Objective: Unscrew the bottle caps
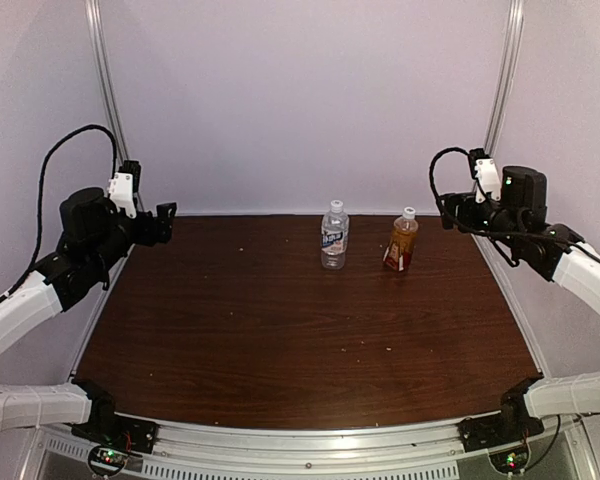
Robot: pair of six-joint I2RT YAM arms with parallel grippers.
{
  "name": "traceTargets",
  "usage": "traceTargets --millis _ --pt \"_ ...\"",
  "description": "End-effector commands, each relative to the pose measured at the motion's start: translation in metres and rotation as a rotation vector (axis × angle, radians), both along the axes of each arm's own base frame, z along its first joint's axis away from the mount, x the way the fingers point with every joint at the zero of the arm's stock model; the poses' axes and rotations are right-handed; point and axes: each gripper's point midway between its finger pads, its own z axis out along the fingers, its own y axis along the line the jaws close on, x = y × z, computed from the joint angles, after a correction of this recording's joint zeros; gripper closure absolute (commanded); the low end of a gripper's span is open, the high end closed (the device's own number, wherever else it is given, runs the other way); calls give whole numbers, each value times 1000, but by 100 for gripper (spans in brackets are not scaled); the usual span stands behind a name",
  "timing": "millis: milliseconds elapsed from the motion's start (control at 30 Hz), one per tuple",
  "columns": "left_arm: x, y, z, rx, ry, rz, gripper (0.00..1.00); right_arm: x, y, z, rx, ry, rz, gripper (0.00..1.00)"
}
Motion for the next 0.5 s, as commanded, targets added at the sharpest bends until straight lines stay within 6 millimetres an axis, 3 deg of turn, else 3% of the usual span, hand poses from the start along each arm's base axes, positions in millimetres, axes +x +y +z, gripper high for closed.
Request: traceTargets --millis 0,233,467 --pt "1 0 10 -25 -45 6 2 -1 -1 4 1 -25 -9 0" --pt "1 -1 9 -23 -40 4 2 1 0 1 1 -7 -12 0" --pt "1 0 8 -21 -32 6 2 -2 -7 13 -3 -11 -45 0"
